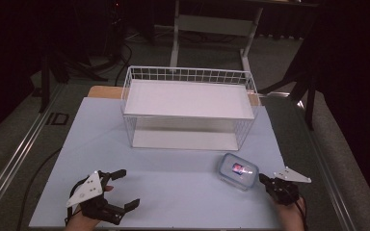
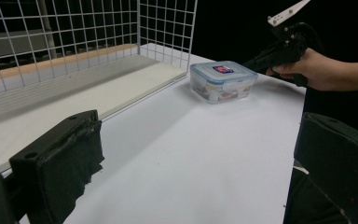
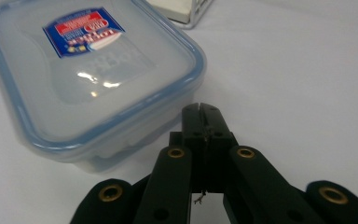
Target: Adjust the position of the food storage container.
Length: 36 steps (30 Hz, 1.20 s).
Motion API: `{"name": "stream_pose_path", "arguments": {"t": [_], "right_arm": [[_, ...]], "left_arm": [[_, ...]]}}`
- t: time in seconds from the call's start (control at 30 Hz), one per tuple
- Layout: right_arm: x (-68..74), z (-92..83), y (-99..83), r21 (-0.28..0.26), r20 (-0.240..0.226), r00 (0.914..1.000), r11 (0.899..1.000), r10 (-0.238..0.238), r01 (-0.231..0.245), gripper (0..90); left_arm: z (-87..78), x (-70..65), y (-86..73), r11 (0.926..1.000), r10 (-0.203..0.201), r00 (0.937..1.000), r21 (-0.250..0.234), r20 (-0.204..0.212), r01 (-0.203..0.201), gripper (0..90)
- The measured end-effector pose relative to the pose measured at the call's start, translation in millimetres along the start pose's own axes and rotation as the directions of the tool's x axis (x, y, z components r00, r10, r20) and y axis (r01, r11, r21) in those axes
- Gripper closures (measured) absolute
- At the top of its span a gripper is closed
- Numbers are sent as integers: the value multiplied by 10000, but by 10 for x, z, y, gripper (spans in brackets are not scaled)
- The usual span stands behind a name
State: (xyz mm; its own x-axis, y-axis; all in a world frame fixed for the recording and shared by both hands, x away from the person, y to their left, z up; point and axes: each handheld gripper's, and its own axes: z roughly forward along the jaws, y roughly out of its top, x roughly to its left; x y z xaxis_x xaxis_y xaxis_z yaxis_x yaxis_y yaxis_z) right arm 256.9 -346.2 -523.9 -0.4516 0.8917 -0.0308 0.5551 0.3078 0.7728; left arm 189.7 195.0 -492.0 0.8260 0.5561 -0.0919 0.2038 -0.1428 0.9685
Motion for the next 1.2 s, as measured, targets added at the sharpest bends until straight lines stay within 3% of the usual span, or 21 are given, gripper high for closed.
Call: {"name": "stream_pose_path", "arguments": {"t": [0.13,0.3,0.6,0.83,1.1,1.2], "right_arm": [[-7,55,49,153,46,9999,9998,-148,147,900],[5,152,102,284,-141,9998,9995,138,-134,900],[38,290,227,363,-338,9993,9993,133,-121,900],[168,454,376,432,-401,9988,9986,-294,311,900],[367,598,484,308,-958,9935,9975,-610,642,900],[504,681,546,207,-1295,9886,9966,-762,796,900]], "left_arm": [[8,-4,-5,10000,7,10000,77,21,-7,19],[19,-18,-5,9999,58,9999,109,91,-59,19],[25,-18,-9,9999,98,9999,132,116,-100,19],[25,-13,-21,9999,131,9999,69,76,-132,19],[29,-17,-23,9999,126,9999,48,108,-126,19],[34,-18,-29,9999,103,9998,90,161,-104,19]]}}
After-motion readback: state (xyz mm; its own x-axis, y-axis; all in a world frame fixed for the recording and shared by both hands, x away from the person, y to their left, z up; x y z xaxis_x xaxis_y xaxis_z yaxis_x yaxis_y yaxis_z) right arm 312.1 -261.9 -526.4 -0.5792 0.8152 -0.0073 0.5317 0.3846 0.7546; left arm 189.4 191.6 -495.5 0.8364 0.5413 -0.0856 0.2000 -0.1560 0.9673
